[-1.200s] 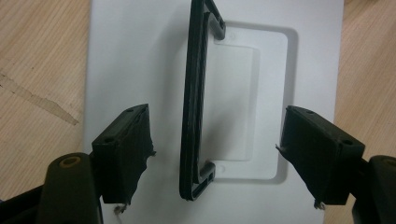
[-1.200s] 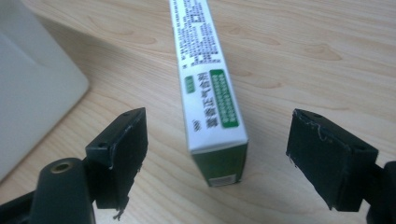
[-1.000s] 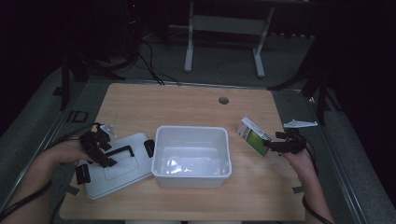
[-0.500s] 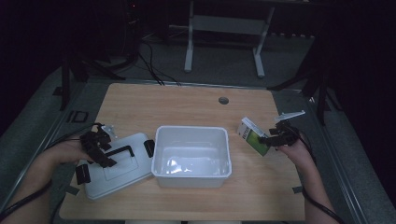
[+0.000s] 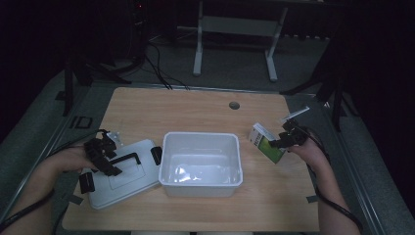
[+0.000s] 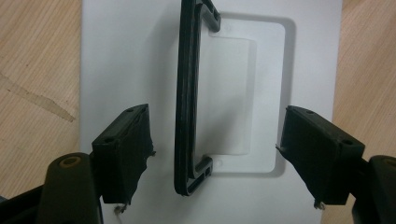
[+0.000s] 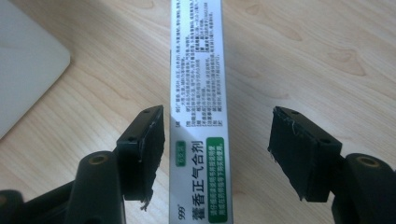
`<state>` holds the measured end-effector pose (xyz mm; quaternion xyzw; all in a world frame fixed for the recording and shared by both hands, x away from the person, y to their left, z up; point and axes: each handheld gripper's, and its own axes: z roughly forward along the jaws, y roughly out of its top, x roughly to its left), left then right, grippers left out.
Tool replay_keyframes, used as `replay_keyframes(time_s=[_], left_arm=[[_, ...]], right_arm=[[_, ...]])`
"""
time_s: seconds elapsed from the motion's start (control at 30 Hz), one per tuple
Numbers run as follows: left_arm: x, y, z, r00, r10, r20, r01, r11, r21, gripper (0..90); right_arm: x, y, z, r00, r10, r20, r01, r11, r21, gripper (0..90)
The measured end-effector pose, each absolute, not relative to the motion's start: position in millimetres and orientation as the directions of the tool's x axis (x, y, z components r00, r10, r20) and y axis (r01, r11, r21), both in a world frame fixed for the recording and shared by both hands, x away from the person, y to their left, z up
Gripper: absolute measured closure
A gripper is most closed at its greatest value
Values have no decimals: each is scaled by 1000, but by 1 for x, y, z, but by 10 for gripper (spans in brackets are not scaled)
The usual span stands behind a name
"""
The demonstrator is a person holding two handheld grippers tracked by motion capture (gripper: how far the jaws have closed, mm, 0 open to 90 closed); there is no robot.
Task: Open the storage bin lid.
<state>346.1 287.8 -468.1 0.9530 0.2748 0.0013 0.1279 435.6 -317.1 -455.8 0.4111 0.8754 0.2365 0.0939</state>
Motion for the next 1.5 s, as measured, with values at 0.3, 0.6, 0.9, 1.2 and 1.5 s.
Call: replay_keyframes(time_s=[0.3,0.6,0.9,1.2,1.5], left_arm=[[346,285,-468,854,517,-62,515,-821,246,249],[347,282,-467,860,508,-53,505,-830,235,249],[347,281,-469,861,505,-61,504,-831,233,249],[347,279,-469,866,496,-61,496,-838,228,249],[347,280,-469,864,500,-64,500,-835,230,249]], right_arm=[[444,-304,-452,-655,755,4,692,598,404,426],[452,-291,-456,-687,727,-4,693,657,295,526],[456,-282,-456,-709,705,-24,681,693,237,596],[461,-277,-455,-721,692,-39,675,714,189,615],[457,-278,-455,-751,657,-58,636,745,200,633]])
